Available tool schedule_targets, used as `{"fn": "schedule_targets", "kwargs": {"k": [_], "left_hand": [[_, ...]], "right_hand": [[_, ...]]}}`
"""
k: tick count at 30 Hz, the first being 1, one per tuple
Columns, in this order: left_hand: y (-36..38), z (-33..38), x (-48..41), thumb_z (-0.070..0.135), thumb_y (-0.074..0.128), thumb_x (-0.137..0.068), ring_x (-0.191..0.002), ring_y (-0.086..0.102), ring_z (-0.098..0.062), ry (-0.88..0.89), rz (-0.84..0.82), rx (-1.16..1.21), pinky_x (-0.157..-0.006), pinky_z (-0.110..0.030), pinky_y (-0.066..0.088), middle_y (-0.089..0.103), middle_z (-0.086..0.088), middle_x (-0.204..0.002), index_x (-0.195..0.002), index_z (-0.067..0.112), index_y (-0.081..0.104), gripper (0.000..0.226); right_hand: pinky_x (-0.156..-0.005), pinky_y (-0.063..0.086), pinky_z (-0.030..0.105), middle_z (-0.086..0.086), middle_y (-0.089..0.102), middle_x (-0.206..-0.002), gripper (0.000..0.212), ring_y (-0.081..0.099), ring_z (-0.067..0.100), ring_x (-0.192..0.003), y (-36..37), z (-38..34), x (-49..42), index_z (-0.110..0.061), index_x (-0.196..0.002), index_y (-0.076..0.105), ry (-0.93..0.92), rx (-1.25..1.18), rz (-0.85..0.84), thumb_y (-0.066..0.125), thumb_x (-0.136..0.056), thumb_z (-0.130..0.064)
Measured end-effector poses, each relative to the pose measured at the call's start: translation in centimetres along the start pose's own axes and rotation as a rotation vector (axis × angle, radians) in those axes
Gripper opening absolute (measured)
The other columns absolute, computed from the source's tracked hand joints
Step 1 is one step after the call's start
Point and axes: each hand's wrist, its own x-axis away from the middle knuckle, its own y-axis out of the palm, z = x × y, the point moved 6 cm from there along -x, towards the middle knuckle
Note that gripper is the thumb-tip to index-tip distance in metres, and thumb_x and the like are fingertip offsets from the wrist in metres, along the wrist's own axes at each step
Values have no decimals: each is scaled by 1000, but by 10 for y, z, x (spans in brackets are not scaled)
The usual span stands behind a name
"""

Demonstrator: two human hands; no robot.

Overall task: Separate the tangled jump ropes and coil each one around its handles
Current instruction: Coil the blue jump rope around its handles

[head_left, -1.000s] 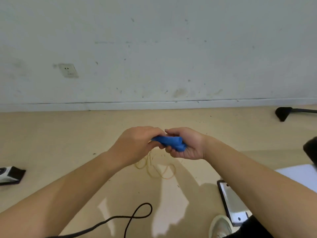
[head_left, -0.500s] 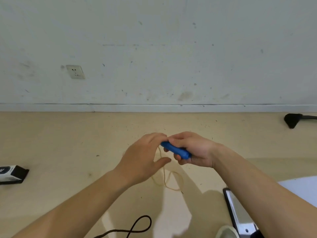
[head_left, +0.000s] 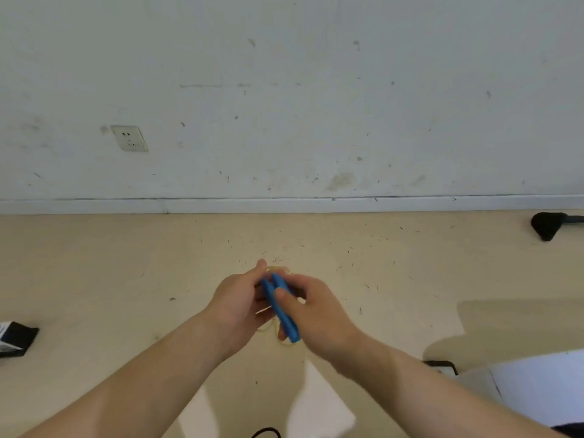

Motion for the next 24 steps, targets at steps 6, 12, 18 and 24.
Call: {"fn": "schedule_targets", "kwargs": {"k": [6, 12, 18, 24], "left_hand": [[-4, -1, 2, 18, 43, -106, -97, 70, -24, 34, 82, -27, -78, -35, 52, 77, -7, -101, -108, 2, 68, 30], [-10, 17, 4, 17, 46, -105, -87, 72, -24, 154, 62, -353, -93, -42, 55, 66, -1, -74, -101, 3, 72, 30], [15, 9, 23, 19, 44, -106, -84, 71, -18, 195, -273, -707, -86, -27, 56, 62, 0, -74, -97, 10, 71, 30], [16, 3, 28, 15, 46, -105, -77, 63, -16, 123, -446, -696, -80, -29, 51, 66, -3, -84, -95, 12, 73, 29]], "right_hand": [[-66, 59, 27, -7, 66, -98, 21, 66, 11, -62, 21, 23, 8, -20, -119, 59, 84, 46, 1, 45, -105, -27], [-87, 53, 40, -3, 73, -91, 48, 68, 21, -85, -5, 15, 2, -20, -93, 65, 213, 757, -95, 27, -95, -49], [-97, 45, 27, -18, 59, -120, 27, 55, 2, -108, -39, -7, -15, -34, -120, 62, -76, 495, -14, 49, -97, -31], [-70, 43, 40, -6, 53, -65, 41, 45, 13, -63, -28, 2, -13, -20, -66, 52, 14, 342, -253, 45, -97, -45]]}}
